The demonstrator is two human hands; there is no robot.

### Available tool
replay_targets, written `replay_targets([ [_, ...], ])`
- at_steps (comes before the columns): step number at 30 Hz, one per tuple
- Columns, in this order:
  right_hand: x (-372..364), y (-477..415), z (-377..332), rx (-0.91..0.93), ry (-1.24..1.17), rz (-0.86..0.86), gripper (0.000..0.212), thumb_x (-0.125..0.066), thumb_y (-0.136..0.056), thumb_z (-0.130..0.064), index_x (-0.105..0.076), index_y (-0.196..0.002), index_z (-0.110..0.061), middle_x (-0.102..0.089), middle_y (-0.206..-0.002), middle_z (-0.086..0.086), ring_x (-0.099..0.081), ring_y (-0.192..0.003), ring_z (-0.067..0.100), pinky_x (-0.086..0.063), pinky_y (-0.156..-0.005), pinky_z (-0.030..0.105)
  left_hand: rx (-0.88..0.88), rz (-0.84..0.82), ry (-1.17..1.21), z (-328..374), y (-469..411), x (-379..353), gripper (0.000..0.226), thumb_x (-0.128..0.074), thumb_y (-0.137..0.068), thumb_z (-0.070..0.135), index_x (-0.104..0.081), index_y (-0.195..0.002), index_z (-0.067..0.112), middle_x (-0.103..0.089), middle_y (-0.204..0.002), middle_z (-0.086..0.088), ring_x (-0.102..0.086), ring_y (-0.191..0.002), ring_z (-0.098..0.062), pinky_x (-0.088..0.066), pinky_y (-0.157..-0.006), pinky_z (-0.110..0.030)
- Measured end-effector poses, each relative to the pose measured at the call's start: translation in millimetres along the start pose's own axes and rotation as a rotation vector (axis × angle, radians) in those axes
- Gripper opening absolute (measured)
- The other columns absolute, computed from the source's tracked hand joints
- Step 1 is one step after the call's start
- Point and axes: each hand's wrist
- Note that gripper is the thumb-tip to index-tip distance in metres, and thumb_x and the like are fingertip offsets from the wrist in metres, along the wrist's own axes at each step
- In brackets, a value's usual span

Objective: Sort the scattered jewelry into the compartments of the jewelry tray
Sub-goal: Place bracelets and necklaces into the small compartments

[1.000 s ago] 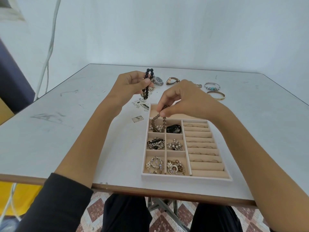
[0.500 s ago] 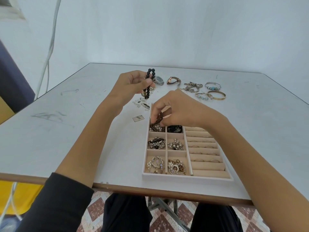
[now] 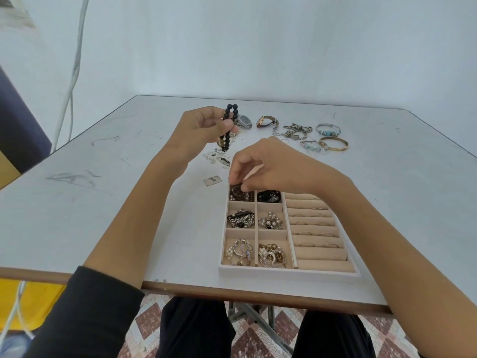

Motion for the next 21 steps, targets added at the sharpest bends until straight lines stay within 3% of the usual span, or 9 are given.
replay_targets([
  [6,-2.9,-2.3,3.0,0.017,0.056,0.048,0.013,-0.077,-0.075,-0.004,-0.078,-0.084,-0.013,-0.074,-0.085,0.001,-0.066,-0.076,0.002,-0.051,-0.074,0.014,0.002,0.003,0.001,0.1,0.1,-0.7,0.017,-0.062,-0.091,0.02,-0.064,-0.107,0.014,-0.074,-0.086,0.01,-0.064,-0.094,-0.006,-0.047,-0.089,-0.03],
  [10,-5.4,-3.3,2.1,0.023,0.105,0.0,0.014,-0.075,-0.075,-0.002,-0.078,-0.084,-0.013,-0.074,-0.083,0.0,-0.065,-0.073,-0.001,-0.048,-0.07,0.007,0.004,0.003,-0.005,0.2,0.5,-1.1,0.015,-0.062,-0.092,0.02,-0.064,-0.106,0.016,-0.074,-0.086,0.011,-0.064,-0.095,-0.005,-0.047,-0.089,-0.028],
  [16,-6.0,-4.6,3.7,0.06,0.132,0.0,0.017,-0.075,-0.075,-0.004,-0.078,-0.089,-0.012,-0.073,-0.087,0.001,-0.067,-0.078,0.009,-0.054,-0.078,0.022,0.003,0.001,-0.004,0.1,0.9,-1.5,0.016,-0.062,-0.092,0.019,-0.064,-0.107,0.015,-0.074,-0.084,0.012,-0.064,-0.094,-0.005,-0.046,-0.087,-0.026],
  [19,-6.6,-5.2,4.7,0.065,0.17,-0.008,0.017,-0.076,-0.075,-0.008,-0.078,-0.091,-0.015,-0.073,-0.087,0.001,-0.064,-0.075,0.007,-0.048,-0.068,0.012,0.005,0.005,0.006,0.4,0.5,-1.4,0.017,-0.061,-0.092,0.019,-0.064,-0.108,0.014,-0.074,-0.082,0.012,-0.064,-0.091,-0.004,-0.046,-0.085,-0.024],
  [21,-7.1,-5.4,4.9,0.06,0.177,-0.012,0.017,-0.075,-0.076,-0.008,-0.078,-0.091,-0.016,-0.072,-0.087,0.001,-0.063,-0.073,0.006,-0.048,-0.068,0.014,0.007,0.002,0.007,0.4,0.6,-1.5,0.015,-0.062,-0.092,0.018,-0.064,-0.106,0.015,-0.074,-0.081,0.012,-0.064,-0.09,-0.003,-0.046,-0.083,-0.023],
])
Point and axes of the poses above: each hand's wrist, its own y-axis away from the middle knuckle, its own x-axis out of the back of the hand, z = x × y
